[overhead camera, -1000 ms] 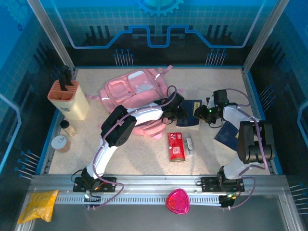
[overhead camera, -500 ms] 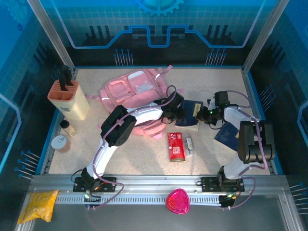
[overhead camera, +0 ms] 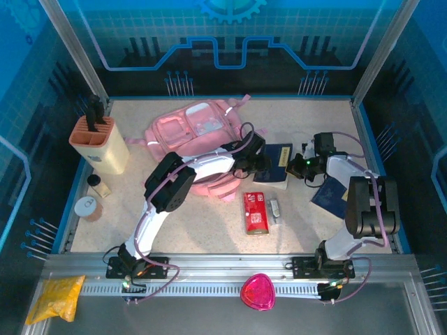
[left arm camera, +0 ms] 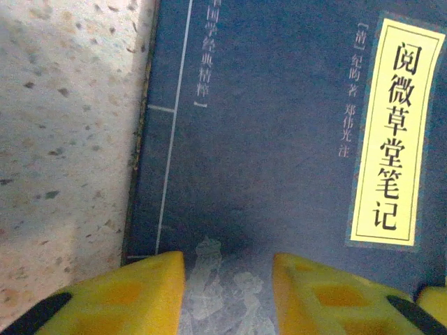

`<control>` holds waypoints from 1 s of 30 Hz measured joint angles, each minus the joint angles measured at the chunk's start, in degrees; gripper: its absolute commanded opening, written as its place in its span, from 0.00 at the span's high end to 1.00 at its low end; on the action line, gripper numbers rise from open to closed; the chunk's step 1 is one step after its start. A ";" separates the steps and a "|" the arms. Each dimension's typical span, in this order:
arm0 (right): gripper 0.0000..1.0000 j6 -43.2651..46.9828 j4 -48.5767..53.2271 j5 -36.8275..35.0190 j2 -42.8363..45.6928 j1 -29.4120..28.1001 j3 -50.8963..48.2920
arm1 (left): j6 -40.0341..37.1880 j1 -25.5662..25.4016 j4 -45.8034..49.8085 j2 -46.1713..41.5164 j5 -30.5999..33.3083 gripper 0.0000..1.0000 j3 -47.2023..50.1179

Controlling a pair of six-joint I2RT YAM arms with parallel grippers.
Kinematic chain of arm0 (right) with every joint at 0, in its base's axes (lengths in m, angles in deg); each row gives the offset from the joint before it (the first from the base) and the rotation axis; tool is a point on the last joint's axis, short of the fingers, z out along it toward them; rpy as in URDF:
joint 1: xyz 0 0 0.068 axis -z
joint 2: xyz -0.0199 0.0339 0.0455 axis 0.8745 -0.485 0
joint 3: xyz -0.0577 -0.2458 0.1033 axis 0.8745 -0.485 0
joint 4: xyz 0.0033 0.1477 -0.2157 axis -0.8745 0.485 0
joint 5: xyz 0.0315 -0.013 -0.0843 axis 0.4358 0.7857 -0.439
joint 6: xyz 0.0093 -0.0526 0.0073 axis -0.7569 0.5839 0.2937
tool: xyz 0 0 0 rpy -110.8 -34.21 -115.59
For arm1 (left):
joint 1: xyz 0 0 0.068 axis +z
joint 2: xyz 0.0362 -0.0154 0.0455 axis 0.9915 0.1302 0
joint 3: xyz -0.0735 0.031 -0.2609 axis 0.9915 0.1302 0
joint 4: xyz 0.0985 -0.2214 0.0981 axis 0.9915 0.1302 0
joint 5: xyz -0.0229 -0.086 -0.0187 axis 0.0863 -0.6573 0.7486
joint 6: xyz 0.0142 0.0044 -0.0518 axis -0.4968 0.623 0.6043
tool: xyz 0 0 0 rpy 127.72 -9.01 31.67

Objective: Pack books, pencil case, and school supplies into a backpack

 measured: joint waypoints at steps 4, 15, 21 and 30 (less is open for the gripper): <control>1.00 -0.42 0.00 1.42 1.75 0.00 0.00 | -0.02 1.27 -0.63 -5.07 -0.44 0.48 4.04; 1.00 -3.98 0.04 8.59 8.11 0.00 0.90 | 7.28 5.11 -9.75 -19.67 -3.91 0.28 20.02; 1.00 -5.90 0.02 12.70 8.98 0.00 2.45 | 13.53 5.11 -14.97 -19.65 -7.30 0.18 22.84; 1.00 -10.34 -2.54 18.25 11.96 0.00 2.10 | 23.10 5.53 -22.80 -18.69 -9.51 0.11 25.05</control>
